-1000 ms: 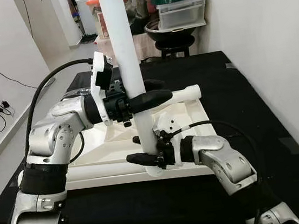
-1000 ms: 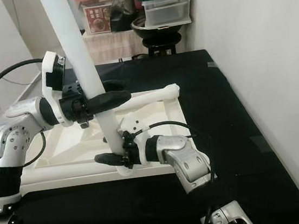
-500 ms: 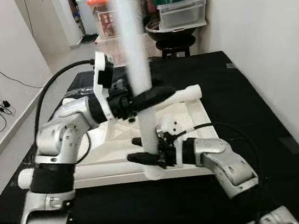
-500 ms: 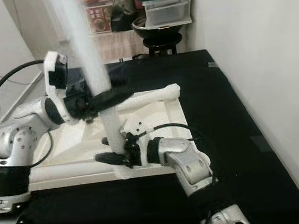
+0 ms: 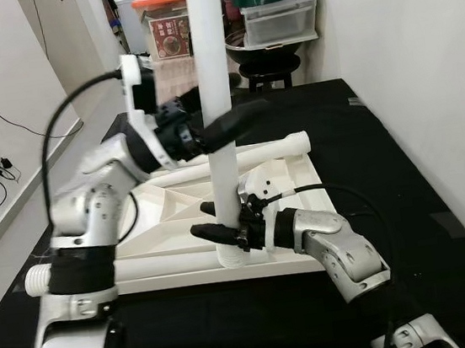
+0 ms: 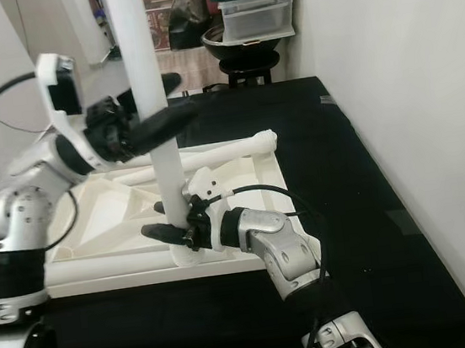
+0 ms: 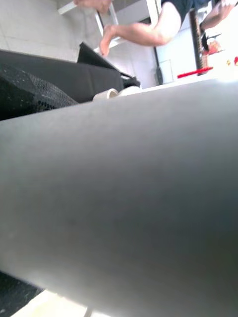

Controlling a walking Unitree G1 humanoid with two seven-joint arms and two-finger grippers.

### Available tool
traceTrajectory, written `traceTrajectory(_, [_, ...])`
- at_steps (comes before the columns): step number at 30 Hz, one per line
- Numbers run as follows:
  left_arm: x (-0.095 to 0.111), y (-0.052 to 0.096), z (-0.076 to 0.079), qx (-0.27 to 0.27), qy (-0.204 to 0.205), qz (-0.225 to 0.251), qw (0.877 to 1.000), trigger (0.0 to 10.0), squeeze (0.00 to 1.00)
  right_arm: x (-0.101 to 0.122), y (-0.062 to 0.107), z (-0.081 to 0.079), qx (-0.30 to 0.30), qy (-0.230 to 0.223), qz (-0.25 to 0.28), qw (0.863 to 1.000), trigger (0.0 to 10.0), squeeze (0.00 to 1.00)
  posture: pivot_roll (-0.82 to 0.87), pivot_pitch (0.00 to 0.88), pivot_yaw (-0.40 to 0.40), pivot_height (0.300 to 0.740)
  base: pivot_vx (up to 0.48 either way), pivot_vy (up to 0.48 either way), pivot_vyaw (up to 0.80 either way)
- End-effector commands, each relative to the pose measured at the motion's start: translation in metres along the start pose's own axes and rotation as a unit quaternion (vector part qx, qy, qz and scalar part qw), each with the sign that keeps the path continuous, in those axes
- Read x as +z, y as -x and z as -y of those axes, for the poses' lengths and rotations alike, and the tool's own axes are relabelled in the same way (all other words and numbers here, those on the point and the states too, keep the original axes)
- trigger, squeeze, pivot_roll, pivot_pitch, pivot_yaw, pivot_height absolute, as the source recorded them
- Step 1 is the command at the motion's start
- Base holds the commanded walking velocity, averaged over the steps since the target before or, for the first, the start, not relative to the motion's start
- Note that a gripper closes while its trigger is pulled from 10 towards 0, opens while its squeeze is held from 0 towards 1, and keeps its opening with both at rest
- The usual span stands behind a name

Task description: Building children table

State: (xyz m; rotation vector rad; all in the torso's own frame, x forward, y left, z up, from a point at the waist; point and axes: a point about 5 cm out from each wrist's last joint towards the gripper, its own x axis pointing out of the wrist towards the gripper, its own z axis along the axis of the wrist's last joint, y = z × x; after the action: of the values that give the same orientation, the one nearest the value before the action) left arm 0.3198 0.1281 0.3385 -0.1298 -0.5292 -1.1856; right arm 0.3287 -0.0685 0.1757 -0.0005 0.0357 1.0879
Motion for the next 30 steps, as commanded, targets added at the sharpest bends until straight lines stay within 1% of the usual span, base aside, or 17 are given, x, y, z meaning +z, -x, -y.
traceTrajectory(1, [0.013, 0.005, -0.002, 0.007, -0.02, 0.01, 1.0, 10.0, 1.0, 0.008, 0.0, 0.007, -0.024, -0.005, 0.016, 1.0, 0.0, 0.0, -0.13, 0.0, 0.065, 0.74, 0.0, 0.0, 0.0])
traceTrajectory(3, [0.028, 0.019, -0.004, 0.026, -0.043, 0.018, 0.999, 10.0, 1.0, 0.017, 0.007, 0.024, -0.078, -0.041, 0.055, 0.995, 0.0, 0.0, -0.12, 0.0, 0.06, 0.74, 0.0, 0.0, 0.0])
traceTrajectory(7, [0.033, 0.028, -0.005, 0.043, -0.057, 0.017, 0.997, 10.0, 1.0, 0.025, 0.014, 0.033, -0.098, -0.058, 0.089, 0.989, 0.0, 0.0, -0.12, 0.0, 0.06, 0.74, 0.0, 0.0, 0.0])
traceTrajectory(8, [0.034, 0.033, -0.006, 0.056, -0.061, 0.017, 0.996, 10.0, 0.0, 0.029, 0.018, 0.036, -0.106, -0.062, 0.105, 0.987, 0.6, 0.0, -0.12, 0.0, 0.059, 0.74, 0.0, 0.0, 0.0])
traceTrajectory(10, [0.034, 0.036, -0.007, 0.065, -0.063, 0.018, 0.996, 10.0, 0.0, 0.032, 0.02, 0.038, -0.112, -0.064, 0.113, 0.985, 0.6, 0.0, -0.12, 0.0, 0.059, 0.74, 0.0, 0.0, 0.0])
traceTrajectory(11, [0.033, 0.04, -0.007, 0.077, -0.064, 0.018, 0.995, 10.0, 0.0, 0.035, 0.024, 0.042, -0.127, -0.069, 0.128, 0.981, 10.0, 0.0, -0.12, 0.0, 0.059, 0.74, 0.0, 0.0, 0.0])
traceTrajectory(15, [0.03, 0.043, -0.007, 0.088, -0.064, 0.018, 0.994, 10.0, 0.0, 0.038, 0.027, 0.047, -0.143, -0.074, 0.141, 0.977, 10.0, 0.0, -0.12, 0.0, 0.059, 0.74, 0.0, 0.0, 0.0])
traceTrajectory(19, [0.019, 0.051, -0.011, 0.146, -0.067, 0.022, 0.987, 10.0, 0.0, 0.045, 0.032, 0.054, -0.163, -0.082, 0.164, 0.969, 10.0, 0.0, -0.12, 0.0, 0.055, 0.74, 0.0, 0.0, 0.0])
traceTrajectory(20, [-0.006, 0.067, -0.021, 0.227, -0.037, 0.011, 0.973, 10.0, 0.0, 0.042, 0.032, 0.048, -0.169, -0.064, 0.16, 0.97, 10.0, 0.0, -0.13, 0.008, 0.07, 0.74, 0.0, 0.0, 0.0])
traceTrajectory(21, [-0.006, 0.067, -0.021, 0.227, -0.037, 0.011, 0.973, 10.0, 0.0, 0.042, 0.032, 0.048, -0.169, -0.064, 0.16, 0.97, 10.0, 0.0, -0.13, 0.008, 0.07, 0.74, 0.0, 0.0, 0.0])
traceTrajectory(23, [-0.063, 0.1, -0.023, 0.352, 0.014, -0.05, 0.935, 10.0, 0.0, 0.034, 0.032, 0.033, -0.179, -0.01, 0.148, 0.973, 10.0, 0.0, -0.14, 0.025, 0.073, 0.74, 0.0, 0.0, 0.0])
traceTrajectory(24, [-0.063, 0.1, -0.023, 0.352, 0.014, -0.05, 0.935, 10.0, 0.0, 0.034, 0.032, 0.033, -0.179, -0.01, 0.148, 0.973, 10.0, 0.0, -0.14, 0.025, 0.073, 0.74, 0.0, 0.0, 0.0])
traceTrajectory(25, [-0.086, 0.111, -0.013, 0.383, 0.033, -0.08, 0.92, 10.0, 0.0, 0.029, 0.034, 0.025, -0.172, -0.002, 0.14, 0.975, 10.0, 0.0, -0.14, 0.039, 0.075, 0.74, 0.0, 0.0, 0.0])
traceTrajectory(26, [-0.086, 0.111, -0.013, 0.383, 0.033, -0.08, 0.92, 10.0, 0.0, 0.029, 0.034, 0.025, -0.172, -0.002, 0.14, 0.975, 10.0, 0.0, -0.14, 0.039, 0.075, 0.74, 0.0, 0.0, 0.0])
traceTrajectory(27, [-0.105, 0.114, 0.003, 0.384, 0.047, -0.107, 0.916, 10.0, 0.0, 0.023, 0.037, 0.021, -0.164, -0.009, 0.131, 0.978, 10.0, 0.0, -0.13, 0.05, 0.074, 0.74, 0.0, 0.0, 0.0])
traceTrajectory(28, [-0.105, 0.114, 0.003, 0.384, 0.047, -0.107, 0.916, 10.0, 0.0, 0.023, 0.037, 0.021, -0.164, -0.009, 0.131, 0.978, 10.0, 0.0, -0.13, 0.05, 0.074, 0.74, 0.0, 0.0, 0.0])
traceTrajectory(30, [-0.131, 0.113, 0.04, 0.357, 0.071, -0.156, 0.918, 10.0, 0.0, 0.012, 0.047, 0.01, -0.129, -0.024, 0.117, 0.984, 10.0, 0.0, -0.13, 0.08, 0.071, 0.74, 0.0, 0.0, 0.0])
